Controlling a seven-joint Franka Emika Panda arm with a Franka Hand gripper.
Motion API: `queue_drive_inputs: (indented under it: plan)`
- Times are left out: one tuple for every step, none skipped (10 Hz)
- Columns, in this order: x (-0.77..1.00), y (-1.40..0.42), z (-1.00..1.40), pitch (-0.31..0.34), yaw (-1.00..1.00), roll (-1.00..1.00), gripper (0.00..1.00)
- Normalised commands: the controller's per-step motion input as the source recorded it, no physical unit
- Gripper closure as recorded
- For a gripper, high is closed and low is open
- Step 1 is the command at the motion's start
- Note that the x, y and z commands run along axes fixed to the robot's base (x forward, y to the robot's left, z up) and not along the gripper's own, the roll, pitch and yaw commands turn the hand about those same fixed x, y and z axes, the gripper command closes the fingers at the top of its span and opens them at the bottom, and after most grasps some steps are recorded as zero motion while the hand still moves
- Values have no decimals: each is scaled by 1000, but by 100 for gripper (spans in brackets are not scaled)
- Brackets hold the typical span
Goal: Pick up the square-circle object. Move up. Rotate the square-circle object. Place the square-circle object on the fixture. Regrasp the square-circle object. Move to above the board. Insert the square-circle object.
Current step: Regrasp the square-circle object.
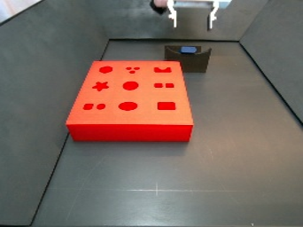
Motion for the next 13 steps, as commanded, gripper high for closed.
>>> queue_drive_inputs:
  plan:
    - [-29,5,701,92,30,46,0]
    - [-24,6,464,106,7,41,0]
    - [-24,8,345,111,-4,40,0]
    - [-92,-781,725,64,8,1000,0]
    - [-83,-734,607,59,7,1000,0]
    - [-100,-603,473,49,7,1000,0]
    - [-110,-447,289,41,6,1000,0]
    - [-86,-286,113,36,6,1000,0]
    - [-51,-128,60,35,6,1000,0]
    - [-32,-50,56,37,7,1000,0]
    - [-25,-29,18,33,7,1000,0]
    - [-30,-25,15,30,7,1000,0]
    - [-40,-25,24,25,9,1000,0]
